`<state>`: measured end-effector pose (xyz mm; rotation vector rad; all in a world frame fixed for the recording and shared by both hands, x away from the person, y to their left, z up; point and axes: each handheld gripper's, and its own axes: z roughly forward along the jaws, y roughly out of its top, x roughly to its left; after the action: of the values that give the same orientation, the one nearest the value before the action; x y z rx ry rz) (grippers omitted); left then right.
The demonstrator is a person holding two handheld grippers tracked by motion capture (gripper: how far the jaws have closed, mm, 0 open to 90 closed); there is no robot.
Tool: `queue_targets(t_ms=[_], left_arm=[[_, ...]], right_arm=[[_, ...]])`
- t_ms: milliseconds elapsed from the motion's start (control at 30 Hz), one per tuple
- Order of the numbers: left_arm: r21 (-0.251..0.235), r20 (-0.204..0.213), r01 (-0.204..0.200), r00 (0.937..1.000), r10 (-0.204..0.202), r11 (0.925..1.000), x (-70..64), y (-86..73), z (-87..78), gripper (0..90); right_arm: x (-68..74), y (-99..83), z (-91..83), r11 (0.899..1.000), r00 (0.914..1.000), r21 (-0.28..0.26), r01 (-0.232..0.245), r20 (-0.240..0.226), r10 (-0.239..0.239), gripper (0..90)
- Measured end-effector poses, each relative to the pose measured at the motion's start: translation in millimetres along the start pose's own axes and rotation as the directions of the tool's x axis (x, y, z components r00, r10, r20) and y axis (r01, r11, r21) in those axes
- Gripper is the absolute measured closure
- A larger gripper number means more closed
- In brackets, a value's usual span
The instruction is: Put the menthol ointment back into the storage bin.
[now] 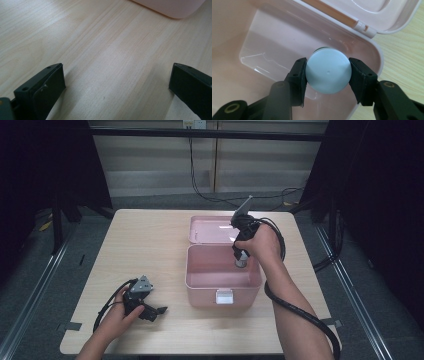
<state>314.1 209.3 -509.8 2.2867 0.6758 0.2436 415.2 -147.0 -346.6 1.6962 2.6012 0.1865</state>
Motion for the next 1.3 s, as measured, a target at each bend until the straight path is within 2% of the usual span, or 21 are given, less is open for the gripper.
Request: queue_targets(t_ms=[400, 767, 867, 1000, 1300], left_arm=[[0.000, 0.000, 0.000, 1.0000, 0.000, 1.0000, -0.1, 0.0, 0.0, 0.0], [0.000, 0.000, 0.000, 1.0000, 0.000, 1.0000, -0.1, 0.0, 0.0, 0.0], [0.000, -0.001, 0.000, 1.0000, 0.000, 1.0000, 0.0, 0.0, 0.0, 0.0], [0.000, 0.000, 0.000, 1.0000, 0.000, 1.0000, -0.1, 0.0, 0.1, 0.0], [0.000, 0.000, 0.000, 1.0000, 0.000, 1.0000, -0.1, 0.0, 0.0, 0.0]], right_arm=[[5.2, 3.5, 13.5, 1.000, 0.9997, -0.009, -0.017, 0.020, 0.017, 50.7], [1.6, 4.2, 17.8, 0.998, 0.9984, -0.030, -0.053, 0.018, 0.054, 50.7], [1.6, 4.3, 19.7, 0.998, 0.9975, -0.031, -0.057, 0.041, 0.058, 50.7], [2.1, 4.1, 27.5, 0.997, 0.9973, -0.030, -0.067, 0.028, 0.067, 50.7], [5.1, 6.5, 40.2, 0.997, 0.9967, -0.026, -0.072, 0.035, 0.073, 50.7]])
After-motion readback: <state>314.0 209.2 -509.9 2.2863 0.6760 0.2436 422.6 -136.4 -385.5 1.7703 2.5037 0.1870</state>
